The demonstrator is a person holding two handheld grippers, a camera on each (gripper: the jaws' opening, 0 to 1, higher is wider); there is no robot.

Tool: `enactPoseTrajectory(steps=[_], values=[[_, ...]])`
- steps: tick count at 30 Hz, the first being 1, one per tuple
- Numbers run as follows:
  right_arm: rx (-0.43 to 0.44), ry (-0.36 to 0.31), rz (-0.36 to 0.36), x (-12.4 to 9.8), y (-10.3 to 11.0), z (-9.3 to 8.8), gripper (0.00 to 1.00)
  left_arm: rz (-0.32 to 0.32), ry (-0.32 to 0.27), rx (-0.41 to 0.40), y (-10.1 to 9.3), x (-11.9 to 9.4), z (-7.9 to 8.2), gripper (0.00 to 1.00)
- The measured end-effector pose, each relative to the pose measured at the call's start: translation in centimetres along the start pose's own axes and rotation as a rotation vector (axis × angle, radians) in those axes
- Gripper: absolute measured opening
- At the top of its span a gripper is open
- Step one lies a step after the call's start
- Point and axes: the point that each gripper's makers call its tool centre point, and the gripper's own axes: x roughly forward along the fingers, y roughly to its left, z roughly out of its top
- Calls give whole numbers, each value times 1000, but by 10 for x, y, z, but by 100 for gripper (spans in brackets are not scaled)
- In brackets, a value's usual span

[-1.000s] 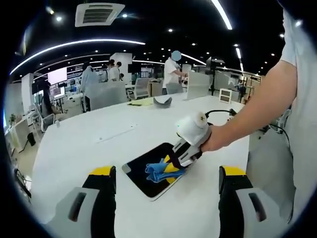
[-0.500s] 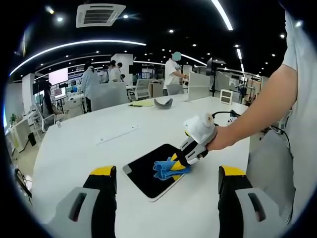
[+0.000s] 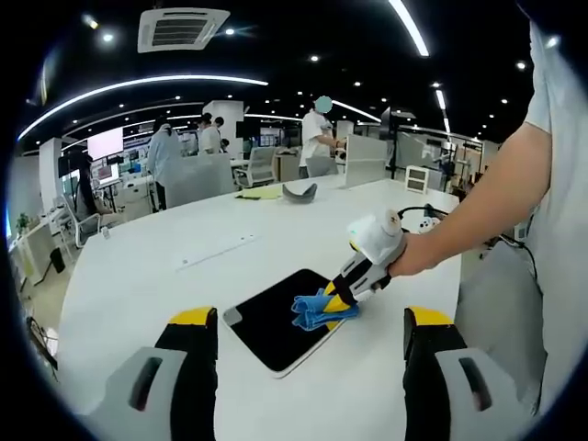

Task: Wipe the mirror surface with the cleaning cloth until all visible marks leave the cleaned area.

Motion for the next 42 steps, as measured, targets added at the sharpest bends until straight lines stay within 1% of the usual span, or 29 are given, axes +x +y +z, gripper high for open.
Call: enactPoseTrajectory(steps=[10, 18, 27, 33, 42], values=[[37, 7, -38, -18, -13, -21, 2, 3, -4, -2, -2, 0, 2, 84], [49, 12, -54, -24, -15, -28, 2, 4, -10, -4, -5, 1, 6, 84], [62, 4, -59, -31, -17, -35, 2, 16, 1, 4, -8, -2, 6, 84], [72, -9, -60, -36, -19, -40, 2, 21, 7, 9, -12, -2, 7, 84], [86, -18, -75, -45, -19, -50, 2, 24, 5, 20, -24, 0, 9, 84]])
